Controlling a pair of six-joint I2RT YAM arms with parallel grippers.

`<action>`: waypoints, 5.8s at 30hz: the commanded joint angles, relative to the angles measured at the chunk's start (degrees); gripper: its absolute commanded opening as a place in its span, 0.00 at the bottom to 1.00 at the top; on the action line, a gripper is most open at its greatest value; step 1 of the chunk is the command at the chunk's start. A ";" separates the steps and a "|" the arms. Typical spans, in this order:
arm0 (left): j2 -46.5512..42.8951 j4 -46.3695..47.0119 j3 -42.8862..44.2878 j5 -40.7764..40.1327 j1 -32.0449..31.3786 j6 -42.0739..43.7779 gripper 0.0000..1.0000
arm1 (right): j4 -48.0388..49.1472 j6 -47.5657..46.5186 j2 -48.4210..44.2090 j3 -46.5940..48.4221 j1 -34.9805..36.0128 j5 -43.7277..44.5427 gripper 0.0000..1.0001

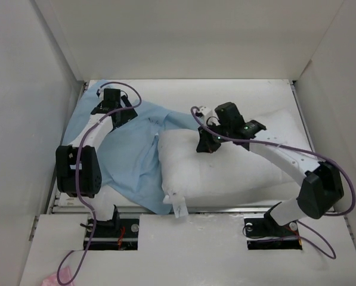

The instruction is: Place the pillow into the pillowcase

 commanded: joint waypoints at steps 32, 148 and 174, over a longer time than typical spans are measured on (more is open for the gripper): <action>14.37 2.71 17.12 11.33 -20.49 20.35 0.94 | 11.35 9.23 -9.48 5.88 -19.60 40.27 0.00; -16.64 -4.49 8.69 13.61 -25.23 10.60 0.00 | 11.17 30.59 23.55 42.34 4.65 63.25 0.00; -19.90 -12.13 8.77 5.81 -25.23 6.12 0.27 | 10.04 31.29 19.17 12.31 14.84 57.22 0.13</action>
